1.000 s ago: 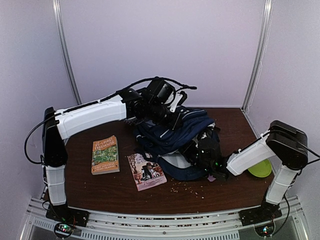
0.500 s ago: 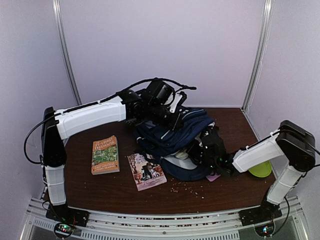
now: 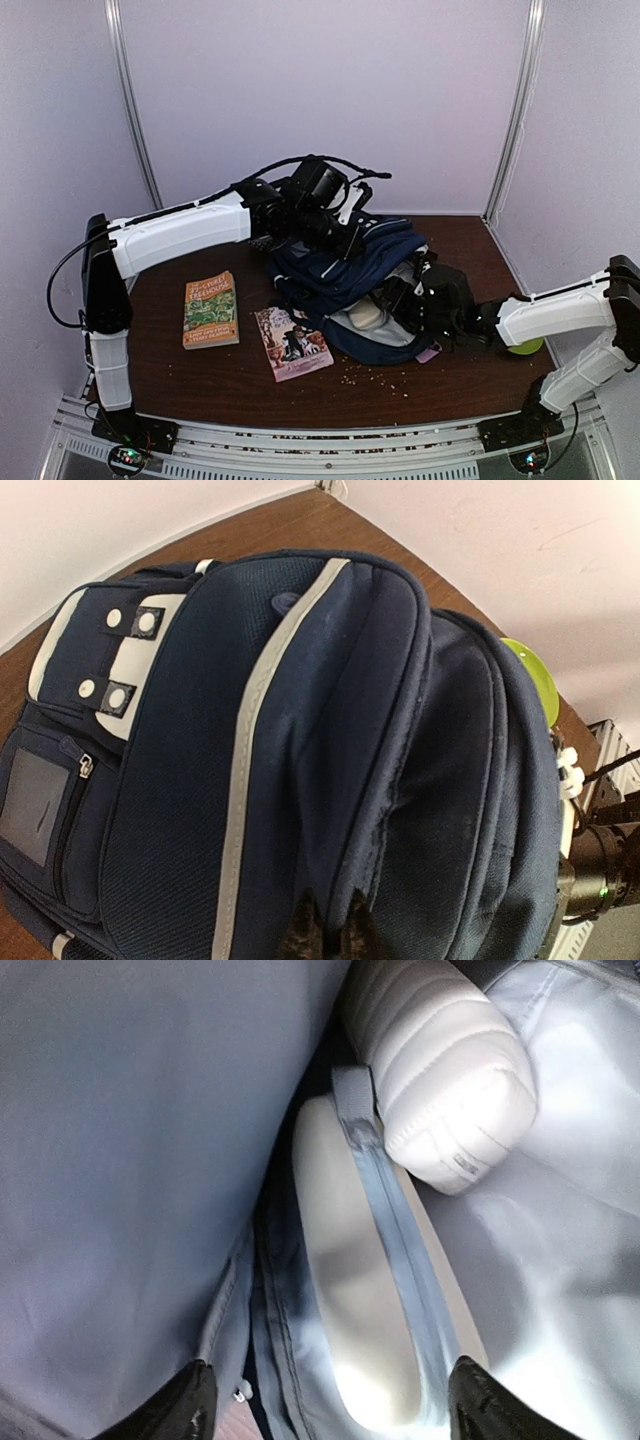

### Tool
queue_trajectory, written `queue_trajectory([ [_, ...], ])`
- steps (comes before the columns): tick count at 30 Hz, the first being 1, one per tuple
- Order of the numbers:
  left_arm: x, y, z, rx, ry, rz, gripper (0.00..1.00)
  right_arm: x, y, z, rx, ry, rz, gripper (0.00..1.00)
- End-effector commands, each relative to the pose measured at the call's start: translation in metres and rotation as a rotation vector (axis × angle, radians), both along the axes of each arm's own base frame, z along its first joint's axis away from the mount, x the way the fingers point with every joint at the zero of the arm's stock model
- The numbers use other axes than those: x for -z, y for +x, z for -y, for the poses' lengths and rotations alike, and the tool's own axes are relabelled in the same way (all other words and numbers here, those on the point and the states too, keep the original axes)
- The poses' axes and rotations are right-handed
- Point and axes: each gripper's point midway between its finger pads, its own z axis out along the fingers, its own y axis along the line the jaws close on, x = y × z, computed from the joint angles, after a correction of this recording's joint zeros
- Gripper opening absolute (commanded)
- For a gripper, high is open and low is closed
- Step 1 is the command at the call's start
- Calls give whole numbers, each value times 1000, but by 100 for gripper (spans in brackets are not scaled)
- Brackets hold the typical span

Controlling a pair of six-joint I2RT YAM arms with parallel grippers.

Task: Pack the student bag
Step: Place the stationery in the student bag.

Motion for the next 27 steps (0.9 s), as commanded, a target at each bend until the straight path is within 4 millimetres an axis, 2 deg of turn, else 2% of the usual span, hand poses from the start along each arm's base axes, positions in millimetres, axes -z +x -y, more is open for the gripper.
queue_trajectory([
  [1, -92, 9, 7, -1, -227, 154, 0, 13, -15, 9, -35, -105, -6, 74],
  [4, -92, 8, 7, 2, -226, 151, 0, 21, -20, 9, -59, -164, -26, 67],
  [8, -93, 7, 7, 6, -231, 147, 0, 43, -25, 16, -62, -244, -72, 57],
  [15, -94, 0, 9, 30, -247, 123, 0, 68, -25, -5, -134, -271, -124, 39],
  [17, -94, -3, 10, 40, -257, 113, 0, 69, -18, -12, -129, -259, -111, 35],
  [22, -90, -12, 14, 63, -281, 80, 0, 53, 8, -21, -59, -214, -29, 24],
  [27, -90, -20, 17, 84, -294, 57, 0, 37, 37, -20, 40, -151, 31, 22],
])
